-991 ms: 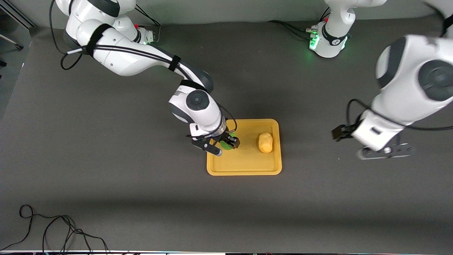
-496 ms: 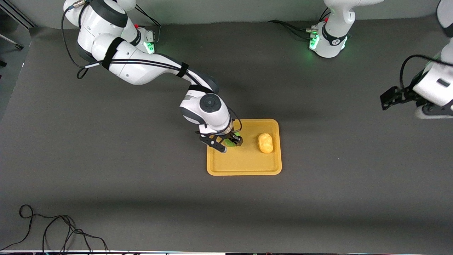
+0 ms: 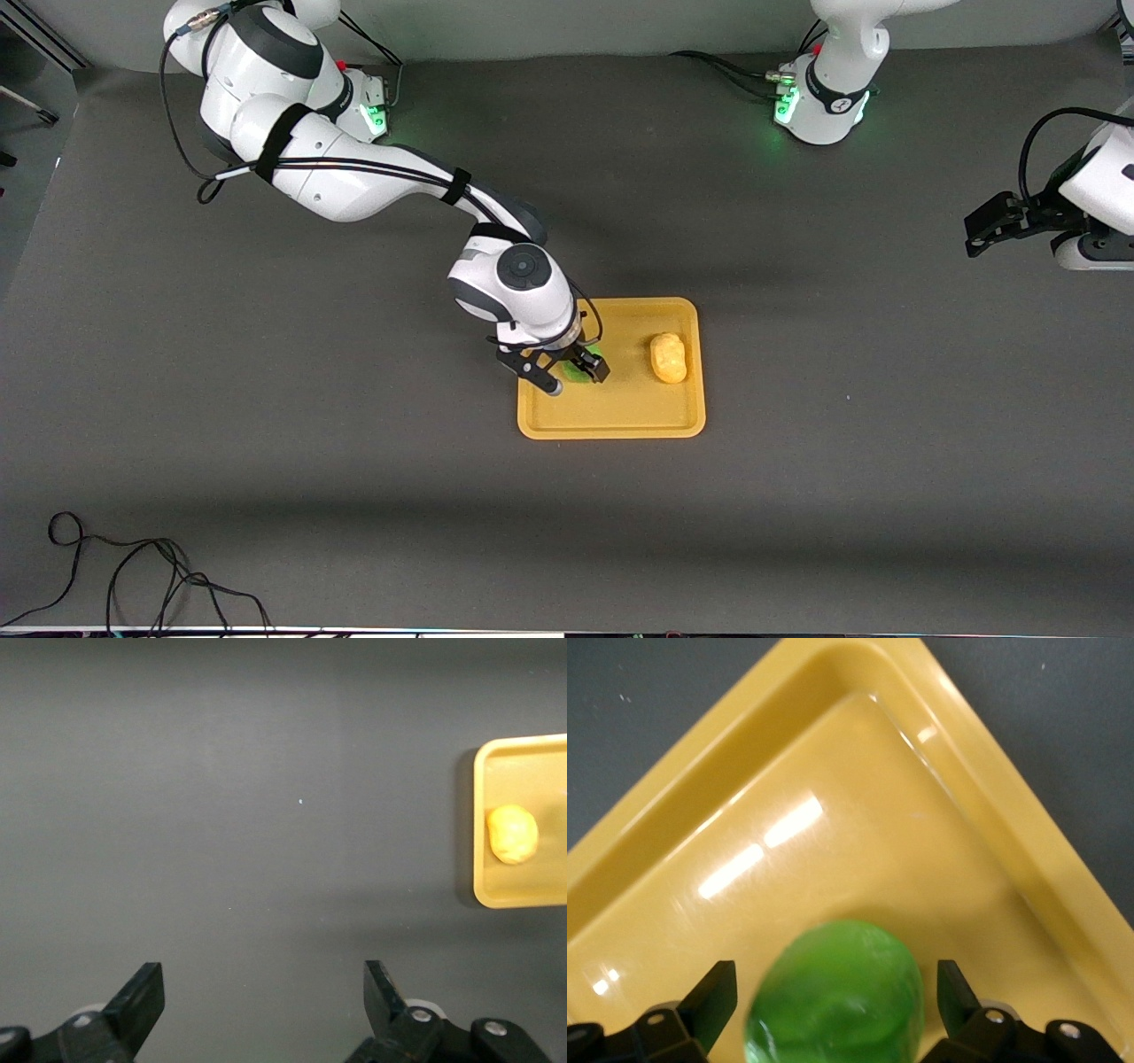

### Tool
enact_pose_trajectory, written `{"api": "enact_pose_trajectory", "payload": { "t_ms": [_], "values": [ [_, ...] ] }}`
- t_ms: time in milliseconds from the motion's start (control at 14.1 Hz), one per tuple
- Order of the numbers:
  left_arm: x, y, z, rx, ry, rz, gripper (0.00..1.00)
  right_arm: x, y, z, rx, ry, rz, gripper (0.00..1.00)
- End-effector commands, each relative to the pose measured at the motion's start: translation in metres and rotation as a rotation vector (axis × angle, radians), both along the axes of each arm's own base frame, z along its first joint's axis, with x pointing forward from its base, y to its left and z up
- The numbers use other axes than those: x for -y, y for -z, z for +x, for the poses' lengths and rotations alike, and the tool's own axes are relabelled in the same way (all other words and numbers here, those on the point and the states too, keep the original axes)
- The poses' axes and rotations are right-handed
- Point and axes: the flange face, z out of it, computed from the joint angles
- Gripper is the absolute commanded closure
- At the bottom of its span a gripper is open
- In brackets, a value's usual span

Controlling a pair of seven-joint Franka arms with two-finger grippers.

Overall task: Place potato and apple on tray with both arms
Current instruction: 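Open the right gripper and lift it off the apple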

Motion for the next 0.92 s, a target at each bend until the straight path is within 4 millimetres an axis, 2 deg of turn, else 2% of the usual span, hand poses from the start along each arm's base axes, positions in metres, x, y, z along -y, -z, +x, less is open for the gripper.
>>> {"api": "enact_pose_trajectory", "payload": {
  "t_ms": [0, 142, 212, 354, 425, 566, 708, 850],
  "values": [
    [-0.007, 0.002, -0.006, -0.014, 0.032, -0.022, 0.0, -0.007, -0.04, 0.001, 0.01, -0.019, -0.056, 0.0],
    [-0.007, 0.004, -0.005, -0.014, 0.026, -0.02, 0.0, -0.004, -0.085, 0.012, -0.019, -0.153, -0.115, 0.0],
    [-0.006, 0.007, -0.005, -0.015, 0.018, -0.019, 0.0, 0.003, -0.111, 0.028, -0.057, -0.184, -0.088, 0.0],
    [-0.007, 0.009, -0.004, -0.016, 0.017, -0.019, 0.0, 0.027, -0.153, 0.048, -0.111, -0.188, -0.052, 0.0],
    [-0.007, 0.009, -0.003, -0.015, 0.017, -0.019, 0.0, 0.039, -0.186, 0.048, -0.077, -0.207, -0.097, 0.0],
    [-0.011, 0.014, -0.001, -0.021, 0.011, -0.021, 0.0, 0.082, -0.216, 0.063, -0.071, -0.368, -0.157, 0.0],
    [-0.014, 0.017, 0.001, -0.024, 0.004, -0.022, 0.0, 0.135, -0.242, 0.072, -0.106, -0.456, -0.185, 0.0],
    [-0.014, 0.021, 0.001, -0.031, 0.004, -0.022, 0.0, 0.195, -0.259, 0.079, -0.099, -0.537, -0.294, 0.0]
  ]
}}
